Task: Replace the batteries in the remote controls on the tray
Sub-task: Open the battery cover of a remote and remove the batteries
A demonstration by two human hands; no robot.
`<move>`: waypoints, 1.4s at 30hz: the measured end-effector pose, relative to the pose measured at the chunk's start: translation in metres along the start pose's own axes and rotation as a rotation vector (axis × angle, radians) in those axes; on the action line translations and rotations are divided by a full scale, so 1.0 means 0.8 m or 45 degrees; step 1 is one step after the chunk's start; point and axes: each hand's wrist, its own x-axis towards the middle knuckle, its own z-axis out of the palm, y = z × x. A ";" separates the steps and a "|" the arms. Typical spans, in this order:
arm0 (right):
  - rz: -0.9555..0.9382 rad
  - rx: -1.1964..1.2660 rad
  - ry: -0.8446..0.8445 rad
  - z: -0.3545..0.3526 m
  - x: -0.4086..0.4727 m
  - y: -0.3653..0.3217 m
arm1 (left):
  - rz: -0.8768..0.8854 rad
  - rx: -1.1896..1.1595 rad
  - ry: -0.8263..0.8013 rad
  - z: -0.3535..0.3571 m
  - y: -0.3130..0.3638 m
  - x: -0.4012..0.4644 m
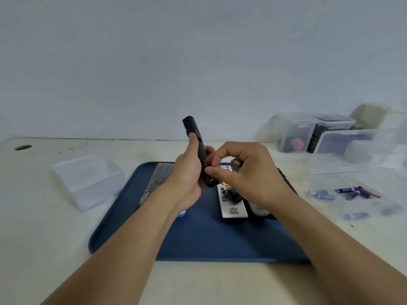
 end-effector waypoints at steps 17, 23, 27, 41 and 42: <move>0.021 0.066 -0.147 0.002 0.006 0.012 | -0.122 0.020 -0.132 0.003 -0.014 0.001; 0.154 0.274 -0.098 0.006 0.010 0.022 | -0.171 -0.160 -0.192 0.008 -0.010 -0.005; 0.255 0.328 0.009 0.010 0.009 0.025 | -0.176 -0.217 -0.157 0.008 -0.011 -0.001; 0.817 1.099 0.616 -0.052 0.011 -0.009 | -0.181 -0.374 -0.179 0.029 -0.025 -0.001; 0.824 1.153 0.714 -0.067 0.004 -0.010 | -0.200 -0.339 -0.230 0.033 -0.027 -0.006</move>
